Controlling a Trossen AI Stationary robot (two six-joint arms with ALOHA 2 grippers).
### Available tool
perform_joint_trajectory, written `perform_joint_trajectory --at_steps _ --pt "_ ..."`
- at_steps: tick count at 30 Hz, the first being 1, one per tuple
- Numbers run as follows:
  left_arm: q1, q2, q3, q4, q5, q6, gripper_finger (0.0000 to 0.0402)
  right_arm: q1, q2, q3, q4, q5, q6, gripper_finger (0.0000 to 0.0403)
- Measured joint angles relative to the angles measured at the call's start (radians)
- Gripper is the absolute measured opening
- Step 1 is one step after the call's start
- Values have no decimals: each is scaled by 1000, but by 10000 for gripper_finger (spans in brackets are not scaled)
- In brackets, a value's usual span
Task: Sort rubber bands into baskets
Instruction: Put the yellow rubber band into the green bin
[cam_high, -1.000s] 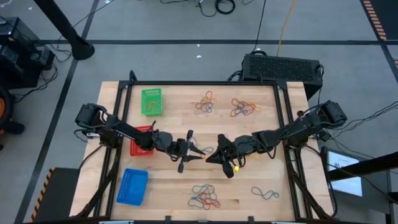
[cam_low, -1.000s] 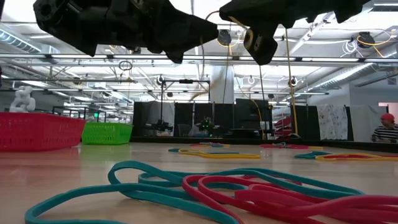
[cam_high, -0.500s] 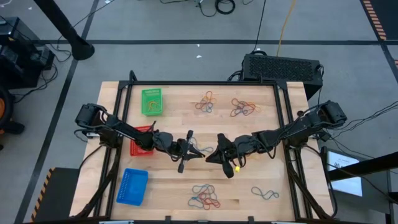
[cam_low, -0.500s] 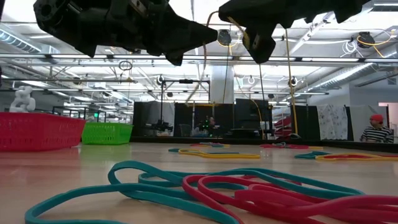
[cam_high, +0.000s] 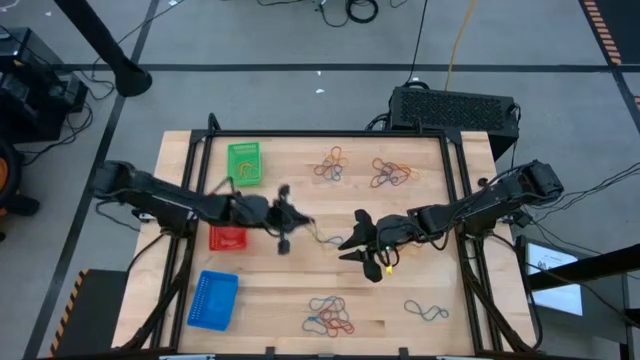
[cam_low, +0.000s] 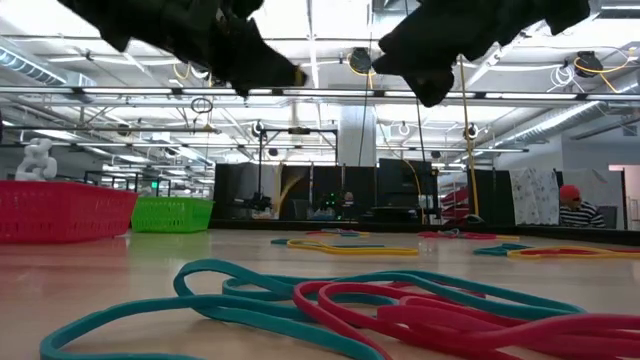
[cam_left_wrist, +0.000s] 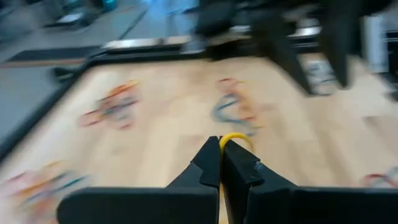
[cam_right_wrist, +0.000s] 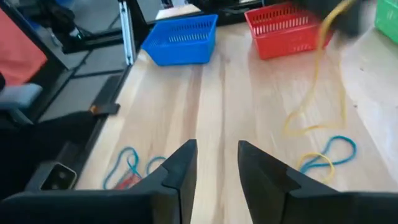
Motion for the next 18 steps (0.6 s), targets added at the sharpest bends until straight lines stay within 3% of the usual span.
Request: perform_joint_trajectory --at_steps 6,9,18 --pt "164 -240 0 -346 -145 19 1 -9 -2 0 -30 2 -58 107" --pt "294 -311 0 -469 -160 25 1 -13 -2 0 -34 2 -58 107" --pt "638 -349 0 -697 -145 53 1 -13 -2 0 -67 2 -59 107"
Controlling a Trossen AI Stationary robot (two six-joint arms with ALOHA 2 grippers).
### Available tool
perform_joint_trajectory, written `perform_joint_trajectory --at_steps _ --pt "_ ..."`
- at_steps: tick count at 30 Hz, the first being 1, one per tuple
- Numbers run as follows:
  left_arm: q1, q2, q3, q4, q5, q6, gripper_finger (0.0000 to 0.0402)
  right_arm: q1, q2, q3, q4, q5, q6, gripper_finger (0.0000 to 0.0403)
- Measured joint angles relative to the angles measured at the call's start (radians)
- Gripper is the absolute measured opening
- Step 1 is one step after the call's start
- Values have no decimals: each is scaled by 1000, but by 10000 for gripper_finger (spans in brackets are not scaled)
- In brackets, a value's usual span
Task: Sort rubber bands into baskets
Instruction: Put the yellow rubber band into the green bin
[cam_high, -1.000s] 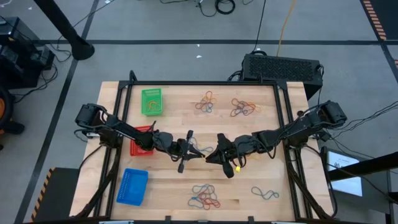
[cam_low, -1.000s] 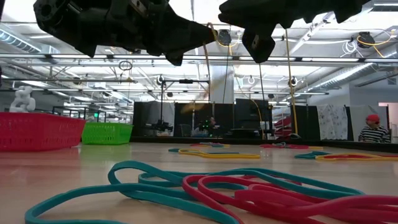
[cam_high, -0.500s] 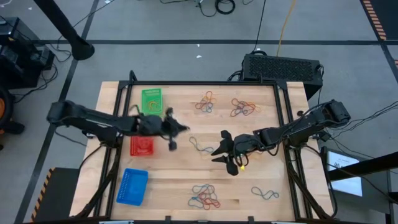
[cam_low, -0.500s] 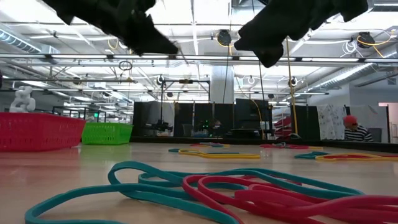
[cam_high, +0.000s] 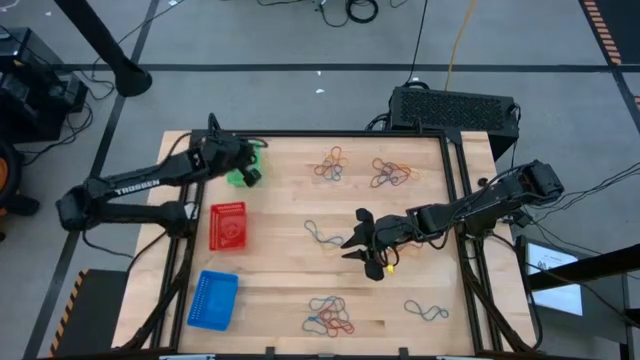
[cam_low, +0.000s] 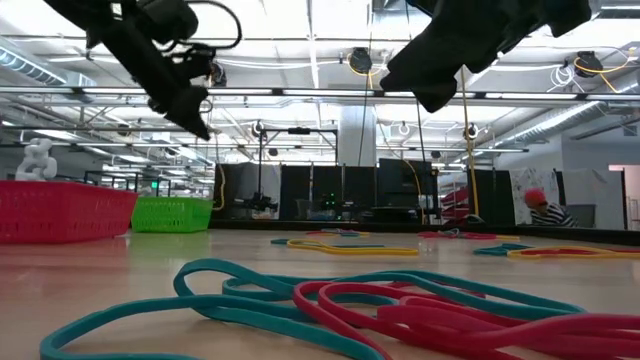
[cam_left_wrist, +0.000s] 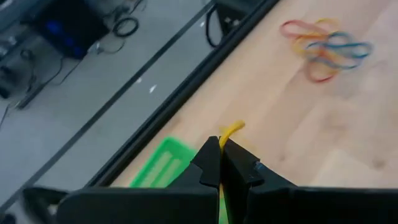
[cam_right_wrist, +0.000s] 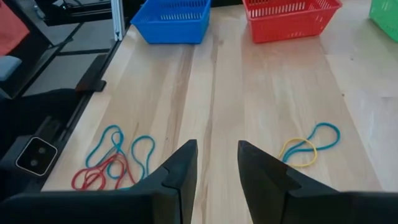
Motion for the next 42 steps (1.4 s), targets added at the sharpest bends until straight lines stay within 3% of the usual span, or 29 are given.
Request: perform_joint_trajectory --at_steps 12,20,26,31,42 --pt "264 4 0 -123 -13 34 1 0 0 0 -27 0 0 107" --pt "285 4 0 -126 124 26 1 0 0 0 -27 0 0 107" --pt "284 4 0 -133 153 19 5 0 0 0 -26 0 1 107" --pt "284 4 0 -133 153 -26 37 0 0 0 -26 0 1 107" --pt "284 4 0 -197 153 -57 149 0 0 0 -26 0 1 107"
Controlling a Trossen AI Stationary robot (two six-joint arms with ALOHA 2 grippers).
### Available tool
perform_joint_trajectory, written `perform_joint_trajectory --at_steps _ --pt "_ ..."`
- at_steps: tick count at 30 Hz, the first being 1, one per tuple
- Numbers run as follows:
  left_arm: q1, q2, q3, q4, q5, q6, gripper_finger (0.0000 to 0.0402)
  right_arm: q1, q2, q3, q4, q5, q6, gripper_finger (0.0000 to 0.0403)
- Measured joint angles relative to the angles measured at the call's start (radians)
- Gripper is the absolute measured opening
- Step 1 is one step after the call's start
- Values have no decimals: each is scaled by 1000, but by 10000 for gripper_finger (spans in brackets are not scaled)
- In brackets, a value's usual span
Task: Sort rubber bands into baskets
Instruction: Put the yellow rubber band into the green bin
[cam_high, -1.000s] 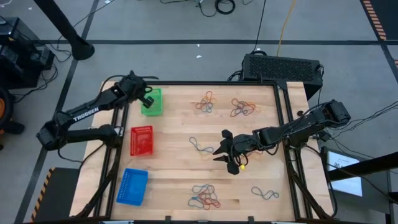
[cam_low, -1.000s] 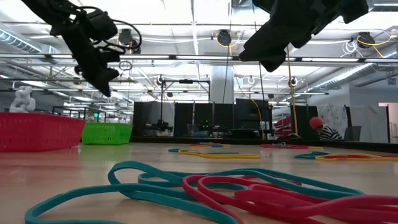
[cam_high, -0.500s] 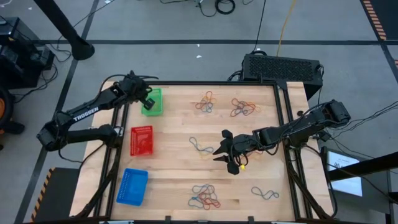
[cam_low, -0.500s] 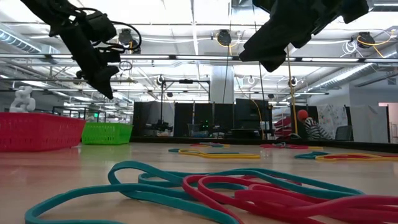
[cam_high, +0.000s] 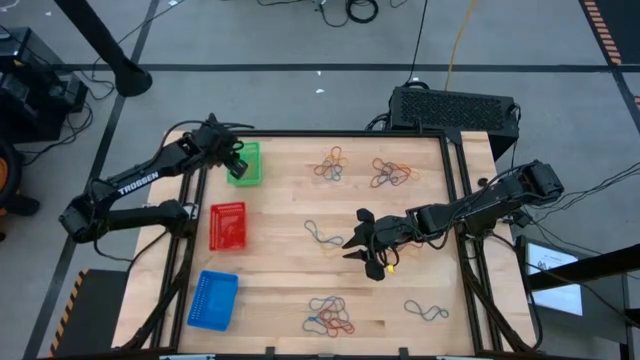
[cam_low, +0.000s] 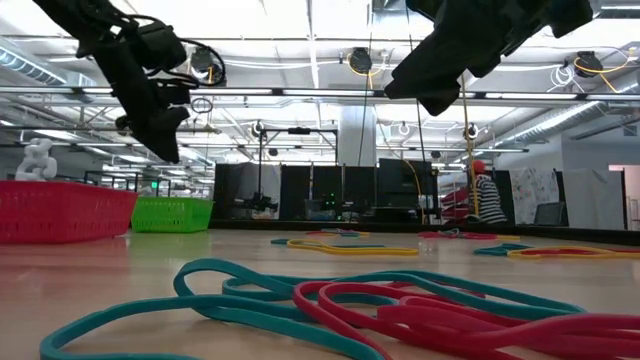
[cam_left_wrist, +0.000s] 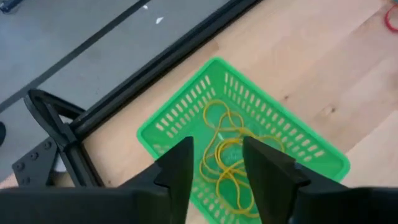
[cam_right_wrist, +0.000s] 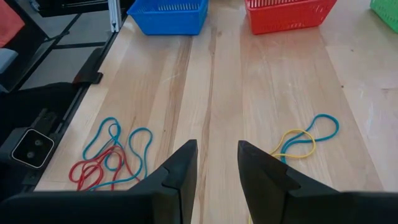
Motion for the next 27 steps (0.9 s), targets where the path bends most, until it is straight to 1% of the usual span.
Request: perform_joint_trajectory --at_steps 4,9,11,13,15,18,21,24,27 --pt "0 -2 1 -29 15 -50 164 0 0 0 0 0 0 107" --pt "-13 -9 48 -78 160 -79 165 1 0 0 -6 -1 28 107" --pt "-42 -23 55 -73 240 -108 165 3 0 0 -27 -7 64 107" --pt "-96 -45 55 -39 324 -124 166 8 0 0 -69 -7 103 107" --pt "-171 -70 52 23 361 -141 166 16 0 0 -120 -7 147 107" --pt "-311 -100 25 133 359 -189 166 31 0 0 -208 -7 242 107" --pt "-466 -106 -3 258 322 -230 166 49 0 0 -294 -8 334 107" --pt "-625 -101 -49 420 267 -242 166 74 0 0 -386 -8 413 107" --pt "-773 -65 -101 590 172 -242 166 97 0 0 -471 -11 512 107"
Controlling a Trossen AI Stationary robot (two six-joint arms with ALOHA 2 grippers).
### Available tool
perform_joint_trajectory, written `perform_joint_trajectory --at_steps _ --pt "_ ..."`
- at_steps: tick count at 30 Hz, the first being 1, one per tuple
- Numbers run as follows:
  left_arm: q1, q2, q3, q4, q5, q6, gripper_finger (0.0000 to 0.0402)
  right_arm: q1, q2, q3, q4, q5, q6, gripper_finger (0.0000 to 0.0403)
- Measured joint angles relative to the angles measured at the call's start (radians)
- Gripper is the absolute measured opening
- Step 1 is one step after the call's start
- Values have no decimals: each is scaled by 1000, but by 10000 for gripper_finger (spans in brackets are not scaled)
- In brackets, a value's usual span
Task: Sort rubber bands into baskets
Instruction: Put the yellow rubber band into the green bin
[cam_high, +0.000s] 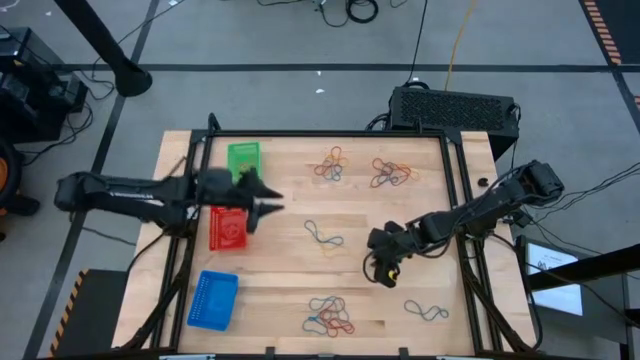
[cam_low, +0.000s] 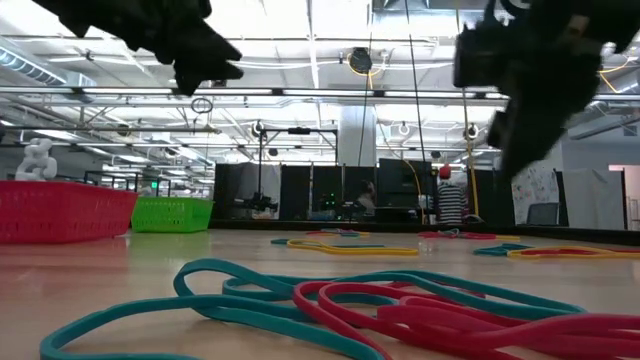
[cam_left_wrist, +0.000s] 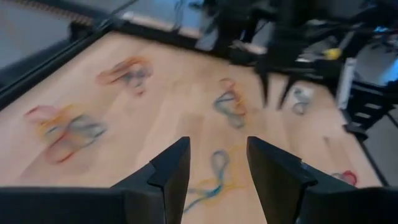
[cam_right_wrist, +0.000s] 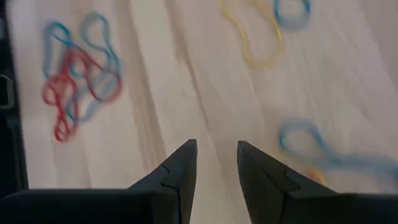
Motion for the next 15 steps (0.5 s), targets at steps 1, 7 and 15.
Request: perform_joint_trajectory --at_steps 1,7,15 --pt "-45 19 -19 64 -33 4 166 8 0 0 -25 -1 32 107" --pt "-233 191 -56 382 -147 57 166 45 0 0 -148 -37 131 107" --pt "-291 386 -56 550 -152 112 166 57 0 0 -305 -52 74 107"
